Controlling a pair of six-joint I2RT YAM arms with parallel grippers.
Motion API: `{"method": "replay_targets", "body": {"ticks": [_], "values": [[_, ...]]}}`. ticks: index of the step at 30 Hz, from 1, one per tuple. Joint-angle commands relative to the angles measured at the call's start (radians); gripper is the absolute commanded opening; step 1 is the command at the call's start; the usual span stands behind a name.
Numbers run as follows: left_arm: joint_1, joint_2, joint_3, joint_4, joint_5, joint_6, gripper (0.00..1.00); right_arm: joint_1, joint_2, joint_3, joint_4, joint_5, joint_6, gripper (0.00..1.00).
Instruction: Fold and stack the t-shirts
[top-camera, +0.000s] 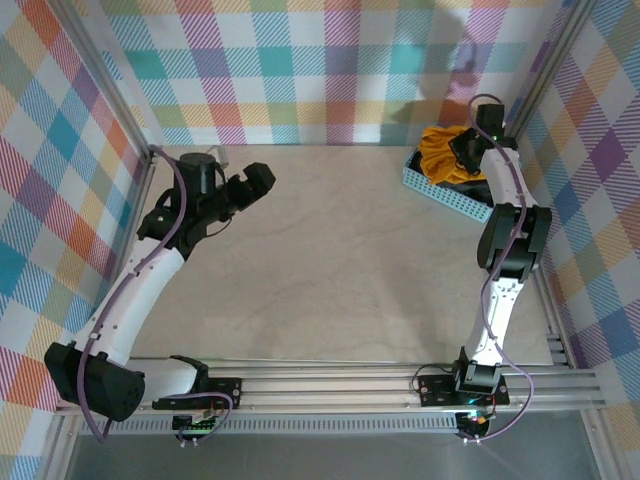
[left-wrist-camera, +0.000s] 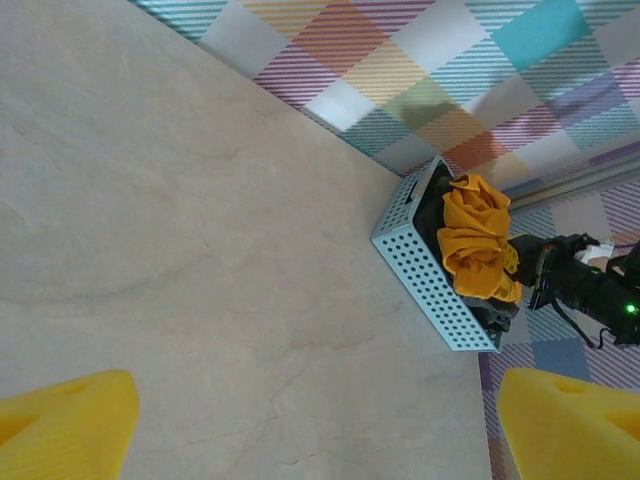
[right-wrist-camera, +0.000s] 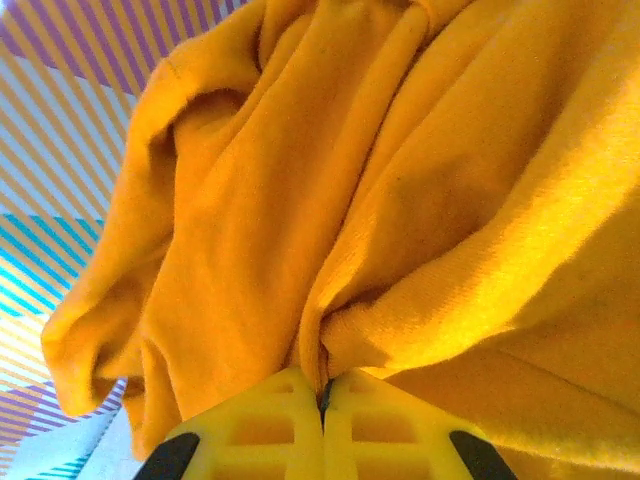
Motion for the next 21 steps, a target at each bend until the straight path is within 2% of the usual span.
{"method": "replay_targets", "body": {"ticks": [1, 5, 8, 13, 17, 19, 21], "values": [[-0.007, -0.021, -0.017, -0.002, -0.01, -0.002, 0.91, 0.078, -0.218, -0.079, 0.201, 0.061, -0.134, 0.0], [-0.008, -0.024, -0.034, -0.003, -0.018, -0.01, 0.91, 0.19, -0.382, -0.109, 0.258, 0.166, -0.262, 0.0], [-0.01, -0.036, -0.044, -0.017, -0.026, -0.011, 0.91, 0.248, -0.435, -0.023, 0.281, 0.157, -0.342, 0.0], [-0.01, -0.081, -0.053, -0.06, -0.077, 0.0, 0.91, 0.34, -0.407, 0.296, 0.192, 0.03, -0.455, 0.0], [-0.008, -0.117, -0.039, -0.127, -0.162, 0.004, 0.91, 0.471, -0.333, 0.528, 0.03, -0.027, -0.551, 0.0], [-0.008, -0.133, -0.038, -0.149, -0.186, 0.003, 0.92, 0.526, -0.318, 0.53, -0.028, -0.036, -0.556, 0.0], [-0.008, -0.143, -0.038, -0.168, -0.193, 0.002, 0.92, 0.578, -0.324, 0.44, -0.048, -0.041, -0.55, 0.0]]}}
